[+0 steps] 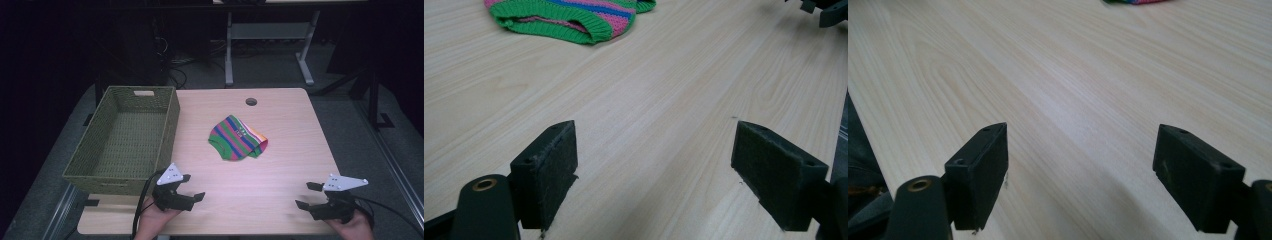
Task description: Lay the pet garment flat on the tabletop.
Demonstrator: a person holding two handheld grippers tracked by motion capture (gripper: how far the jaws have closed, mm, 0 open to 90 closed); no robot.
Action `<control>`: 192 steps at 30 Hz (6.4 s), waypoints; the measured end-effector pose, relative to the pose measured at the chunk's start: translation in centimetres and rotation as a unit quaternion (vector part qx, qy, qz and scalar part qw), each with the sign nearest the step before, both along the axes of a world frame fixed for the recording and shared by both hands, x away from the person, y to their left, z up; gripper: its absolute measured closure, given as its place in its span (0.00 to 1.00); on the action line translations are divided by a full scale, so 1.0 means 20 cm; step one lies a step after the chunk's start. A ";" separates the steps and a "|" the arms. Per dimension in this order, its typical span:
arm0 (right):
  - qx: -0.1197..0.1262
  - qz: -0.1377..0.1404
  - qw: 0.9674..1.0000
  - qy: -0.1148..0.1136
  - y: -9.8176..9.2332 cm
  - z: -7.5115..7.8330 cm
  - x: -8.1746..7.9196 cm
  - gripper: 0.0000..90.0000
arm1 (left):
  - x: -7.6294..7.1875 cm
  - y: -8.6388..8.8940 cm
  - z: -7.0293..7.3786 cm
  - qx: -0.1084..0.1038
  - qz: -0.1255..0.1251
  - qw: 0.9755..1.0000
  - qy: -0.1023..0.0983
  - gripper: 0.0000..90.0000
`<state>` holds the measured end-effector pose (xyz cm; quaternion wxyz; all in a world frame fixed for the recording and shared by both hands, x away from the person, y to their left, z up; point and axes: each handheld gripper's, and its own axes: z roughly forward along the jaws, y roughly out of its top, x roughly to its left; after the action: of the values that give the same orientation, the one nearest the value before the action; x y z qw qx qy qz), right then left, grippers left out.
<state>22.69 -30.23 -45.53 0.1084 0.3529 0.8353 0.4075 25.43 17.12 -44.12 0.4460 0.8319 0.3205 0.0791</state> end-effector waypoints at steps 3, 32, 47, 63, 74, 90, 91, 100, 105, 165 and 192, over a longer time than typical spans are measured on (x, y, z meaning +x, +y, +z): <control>0.006 0.003 1.000 -0.001 0.02 0.02 0.02 0.23 | 0.00 0.00 0.00 0.002 -0.001 1.000 -0.001 0.20; -0.007 0.065 0.997 0.034 0.18 0.21 0.36 0.20 | -0.01 -0.01 0.00 0.001 -0.007 1.000 -0.002 0.20; 0.002 0.074 0.997 0.034 0.25 0.35 0.58 0.20 | -0.02 -0.03 0.00 0.002 -0.015 1.000 -0.005 0.20; -0.028 0.085 0.995 0.053 0.38 0.38 0.79 0.20 | -0.01 -0.03 0.01 -0.003 -0.018 1.000 -0.004 0.20; -0.037 0.082 0.994 0.060 0.43 0.36 0.87 0.21 | -0.01 -0.02 0.00 -0.001 -0.019 1.000 -0.005 0.20; -0.057 0.094 0.992 0.065 0.59 0.33 0.98 0.22 | -0.01 -0.04 0.01 0.008 -0.029 1.000 -0.009 0.20; -0.058 0.096 0.992 0.065 0.60 0.33 0.99 0.22 | -0.01 -0.04 0.01 0.008 -0.029 0.999 -0.009 0.20; -0.064 0.093 0.991 0.070 0.67 0.30 1.04 0.22 | -0.01 -0.05 0.01 0.014 -0.036 0.999 -0.011 0.20; -0.067 0.094 0.991 0.075 0.70 0.27 1.07 0.22 | -0.01 -0.07 0.01 0.010 -0.038 0.999 -0.009 0.20; -0.158 0.023 0.984 0.075 0.90 0.03 1.19 0.60 | -0.01 -0.11 -0.01 0.028 -0.051 0.998 -0.012 0.21; -0.148 0.003 0.986 0.076 0.88 0.08 1.18 0.81 | -0.01 -0.11 -0.01 0.026 -0.049 0.998 -0.013 0.21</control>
<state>46.21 -12.71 -43.92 0.0945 0.3602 0.8934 0.2513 25.30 14.99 -44.23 0.4316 0.8570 0.2712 0.0758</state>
